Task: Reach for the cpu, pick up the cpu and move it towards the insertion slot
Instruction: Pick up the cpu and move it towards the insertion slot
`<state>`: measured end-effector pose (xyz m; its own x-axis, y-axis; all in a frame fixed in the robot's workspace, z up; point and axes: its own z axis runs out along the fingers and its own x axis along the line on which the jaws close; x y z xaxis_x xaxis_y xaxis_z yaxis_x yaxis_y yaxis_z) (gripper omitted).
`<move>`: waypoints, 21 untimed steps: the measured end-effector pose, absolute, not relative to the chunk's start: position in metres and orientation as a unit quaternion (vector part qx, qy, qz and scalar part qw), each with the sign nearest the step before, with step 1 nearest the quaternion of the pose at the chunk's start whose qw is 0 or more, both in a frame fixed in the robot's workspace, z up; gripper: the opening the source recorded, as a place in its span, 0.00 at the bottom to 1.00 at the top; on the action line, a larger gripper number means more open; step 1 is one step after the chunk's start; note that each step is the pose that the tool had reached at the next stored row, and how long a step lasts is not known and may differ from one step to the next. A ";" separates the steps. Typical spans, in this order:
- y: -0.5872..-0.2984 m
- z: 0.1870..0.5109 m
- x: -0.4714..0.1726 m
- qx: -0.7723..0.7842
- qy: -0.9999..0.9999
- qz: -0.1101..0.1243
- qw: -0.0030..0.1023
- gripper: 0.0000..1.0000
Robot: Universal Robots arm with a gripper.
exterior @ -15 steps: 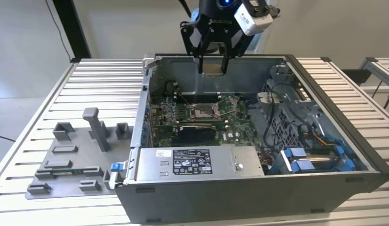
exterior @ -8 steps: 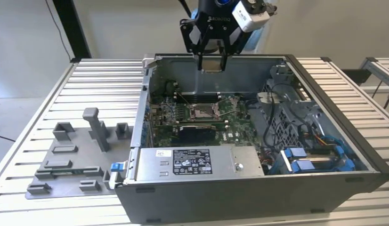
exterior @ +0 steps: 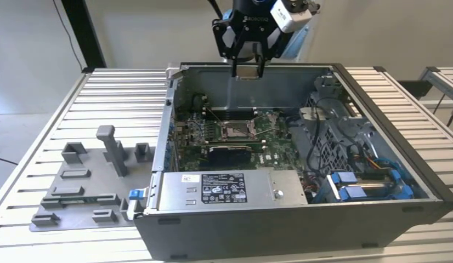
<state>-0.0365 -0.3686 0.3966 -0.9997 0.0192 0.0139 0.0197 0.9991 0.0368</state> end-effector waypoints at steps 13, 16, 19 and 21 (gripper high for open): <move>-0.335 0.389 -0.032 -0.010 -1.000 -0.016 0.007 0.00; -0.329 0.387 -0.032 -0.010 -1.000 -0.016 0.007 0.00; -0.325 0.386 -0.032 -0.010 -1.000 -0.015 0.007 0.00; -0.323 0.385 -0.032 -0.010 -1.000 -0.016 0.007 0.00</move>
